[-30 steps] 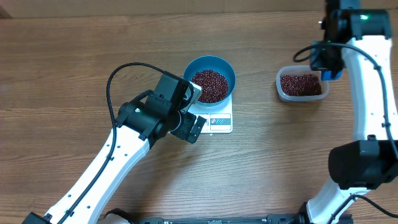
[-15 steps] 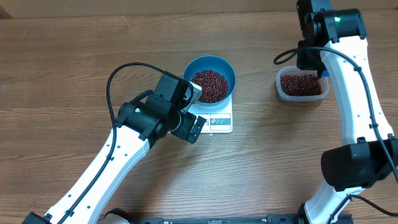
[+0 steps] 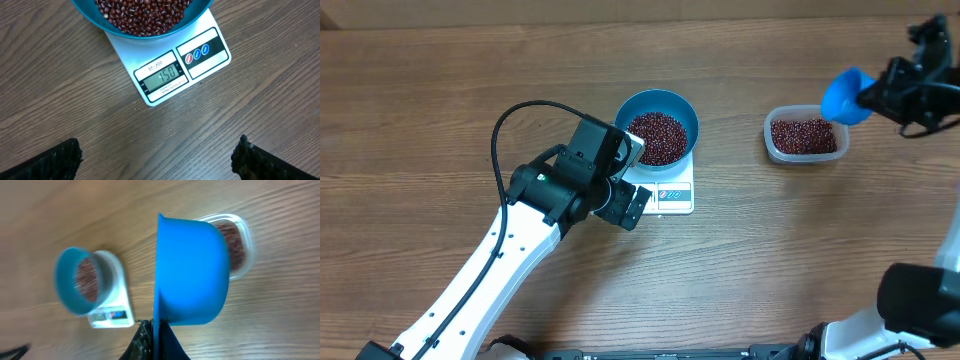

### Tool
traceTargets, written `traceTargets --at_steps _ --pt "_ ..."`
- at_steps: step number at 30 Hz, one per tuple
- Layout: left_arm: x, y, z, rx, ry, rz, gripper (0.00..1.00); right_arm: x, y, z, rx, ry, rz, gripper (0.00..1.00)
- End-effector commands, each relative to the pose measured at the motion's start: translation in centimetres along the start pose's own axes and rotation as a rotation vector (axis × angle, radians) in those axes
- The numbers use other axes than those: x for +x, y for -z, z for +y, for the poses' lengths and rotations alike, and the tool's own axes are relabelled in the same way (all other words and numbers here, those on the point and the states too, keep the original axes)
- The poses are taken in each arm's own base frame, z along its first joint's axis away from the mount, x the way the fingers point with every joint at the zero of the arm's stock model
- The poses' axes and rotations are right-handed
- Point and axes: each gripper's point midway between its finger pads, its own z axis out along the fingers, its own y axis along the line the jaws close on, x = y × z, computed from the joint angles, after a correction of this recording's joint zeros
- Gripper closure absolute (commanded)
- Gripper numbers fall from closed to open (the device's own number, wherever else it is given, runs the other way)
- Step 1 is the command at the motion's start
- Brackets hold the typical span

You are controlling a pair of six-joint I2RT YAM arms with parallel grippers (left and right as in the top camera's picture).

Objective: Scoop item into bowl and weigh 150g on scale

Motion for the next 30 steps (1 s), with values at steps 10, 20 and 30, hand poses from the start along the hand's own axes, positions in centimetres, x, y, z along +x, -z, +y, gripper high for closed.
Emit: traceTargets --at_steps 10,20,30 --pt "0.0 0.5 0.3 -0.006 -0.014 -0.02 0.01 7.6 -4.6 -0.2 -0.181 0.011 0.144 0.96" --pt "0.0 0.5 0.3 -0.006 -0.014 -0.02 0.0 13.1 -8.0 -2.0 -0.21 0.013 0.31 0.96" --pt "0.0 0.5 0.3 -0.006 -0.014 -0.019 0.01 14.2 -10.3 -3.8 -0.167 -0.037 0.32 0.95"
